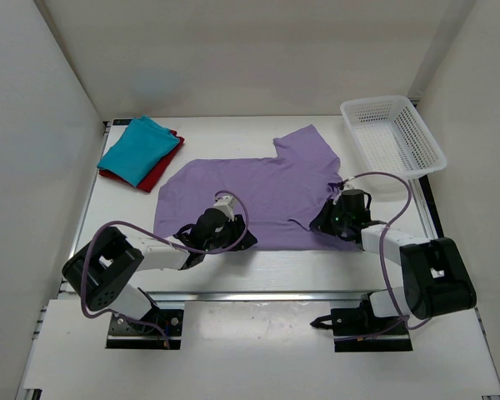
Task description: Fold and stack the t-shirts
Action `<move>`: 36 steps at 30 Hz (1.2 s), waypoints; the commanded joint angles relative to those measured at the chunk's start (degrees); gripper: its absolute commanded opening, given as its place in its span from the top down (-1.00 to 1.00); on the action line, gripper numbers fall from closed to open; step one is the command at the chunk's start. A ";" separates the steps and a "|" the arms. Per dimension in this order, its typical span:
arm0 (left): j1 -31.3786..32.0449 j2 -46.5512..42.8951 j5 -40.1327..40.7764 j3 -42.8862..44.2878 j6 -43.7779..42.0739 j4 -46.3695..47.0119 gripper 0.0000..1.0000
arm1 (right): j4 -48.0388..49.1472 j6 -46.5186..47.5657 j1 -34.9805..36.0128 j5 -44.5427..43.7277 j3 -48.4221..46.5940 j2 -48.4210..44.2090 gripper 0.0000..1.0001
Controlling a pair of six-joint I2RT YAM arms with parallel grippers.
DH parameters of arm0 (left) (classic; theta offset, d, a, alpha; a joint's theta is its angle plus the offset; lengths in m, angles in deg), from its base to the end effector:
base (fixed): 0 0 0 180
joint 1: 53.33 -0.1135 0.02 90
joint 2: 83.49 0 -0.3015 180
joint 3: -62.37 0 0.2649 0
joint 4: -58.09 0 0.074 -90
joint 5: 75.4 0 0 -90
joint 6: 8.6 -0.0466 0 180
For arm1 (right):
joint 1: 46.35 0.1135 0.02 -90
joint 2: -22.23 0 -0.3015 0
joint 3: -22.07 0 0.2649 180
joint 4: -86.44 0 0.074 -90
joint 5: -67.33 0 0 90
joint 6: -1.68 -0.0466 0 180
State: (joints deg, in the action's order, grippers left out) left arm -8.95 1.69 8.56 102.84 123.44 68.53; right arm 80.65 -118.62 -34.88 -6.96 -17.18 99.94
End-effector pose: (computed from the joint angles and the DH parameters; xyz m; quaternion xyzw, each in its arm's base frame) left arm 0.1984 -0.2010 0.1598 0.0426 0.8821 -0.3535 0.3083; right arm 0.2409 0.0618 0.1604 0.0969 0.9091 0.2549 0.3149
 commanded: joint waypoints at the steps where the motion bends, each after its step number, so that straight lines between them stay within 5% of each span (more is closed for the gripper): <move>1: 0.44 -0.29 -0.29 -0.66 0.32 2.40 0.07 | 4.11 -0.45 1.63 -0.76 -5.83 1.64 0.83; 6: 0.18 -0.81 -0.81 -1.45 0.85 2.40 0.09 | 6.14 -2.65 1.72 1.68 -17.16 13.58 0.93; 10: -0.52 -3.44 0.33 -1.80 0.15 0.73 0.07 | 6.05 -3.10 4.26 4.43 -23.76 15.55 0.76; 15: -1.23 -5.73 1.56 -3.29 0.59 0.99 0.08 | 3.68 0.07 6.29 -1.28 -17.30 6.25 0.69; 22: 0.00 -2.93 0.77 -1.45 0.67 1.87 0.08 | 2.89 0.33 0.07 -2.44 -6.20 -1.25 0.48; 27: 0.88 -2.48 1.03 -1.54 1.11 2.66 0.09 | -0.45 3.49 1.80 -4.80 -9.52 0.68 0.28; 36: 0.88 -1.87 0.68 -2.68 1.64 3.45 0.08 | -4.58 7.71 7.16 -13.05 -16.30 7.27 0.25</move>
State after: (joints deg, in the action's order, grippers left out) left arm -8.47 -0.30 9.52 99.84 124.75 70.17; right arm 76.94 -113.77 -29.03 -14.90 -30.99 105.86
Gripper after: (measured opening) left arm 0.460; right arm 0.370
